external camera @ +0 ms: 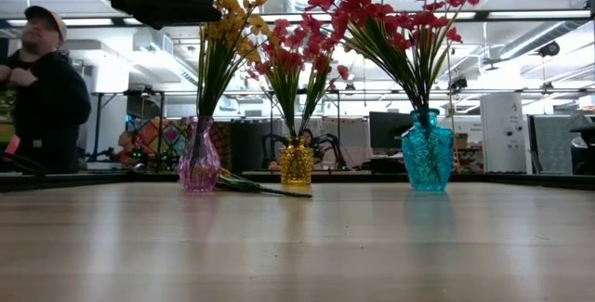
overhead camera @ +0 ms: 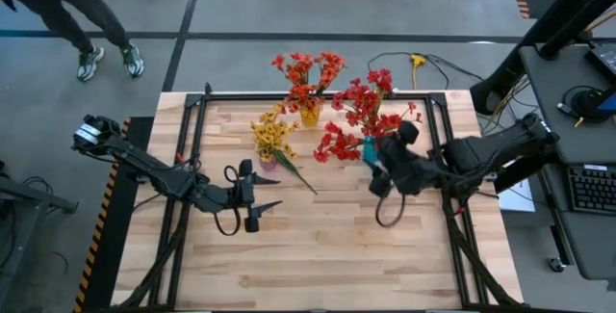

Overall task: Sort flowers into vase by color
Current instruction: Put the red flower into the blue vase

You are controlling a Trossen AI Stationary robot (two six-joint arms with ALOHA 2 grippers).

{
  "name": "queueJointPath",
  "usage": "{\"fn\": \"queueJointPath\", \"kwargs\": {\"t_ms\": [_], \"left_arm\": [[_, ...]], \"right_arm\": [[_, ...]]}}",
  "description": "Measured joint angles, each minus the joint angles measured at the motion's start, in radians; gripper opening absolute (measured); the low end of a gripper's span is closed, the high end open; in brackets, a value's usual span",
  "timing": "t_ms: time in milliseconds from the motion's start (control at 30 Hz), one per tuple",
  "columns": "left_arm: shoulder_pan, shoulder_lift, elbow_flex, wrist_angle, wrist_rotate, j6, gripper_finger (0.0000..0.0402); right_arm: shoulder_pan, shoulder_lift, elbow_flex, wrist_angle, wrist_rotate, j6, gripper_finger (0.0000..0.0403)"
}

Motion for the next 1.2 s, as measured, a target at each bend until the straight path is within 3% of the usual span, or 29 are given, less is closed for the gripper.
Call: {"fn": "queueJointPath", "kwargs": {"t_ms": [233,500,833,1200], "left_arm": [[0.000,0.000,0.000,0.001,0.000,-0.004,0.0227],[0.000,0.000,0.000,0.004,0.000,-0.009,0.0227],[0.000,0.000,0.000,0.004,0.000,-0.009,0.0227],[0.000,0.000,0.000,0.005,0.001,-0.008,0.0227]], "right_arm": [[0.086,0.076,-0.036,-0.003,0.066,-0.076,0.0244],[0.073,0.237,-0.018,-0.002,0.248,-0.136,0.0241],[-0.001,0.254,-0.012,-0.005,0.209,-0.083,0.0231],[-0.077,0.259,-0.047,0.027,0.159,-0.149,0.0231]]}}
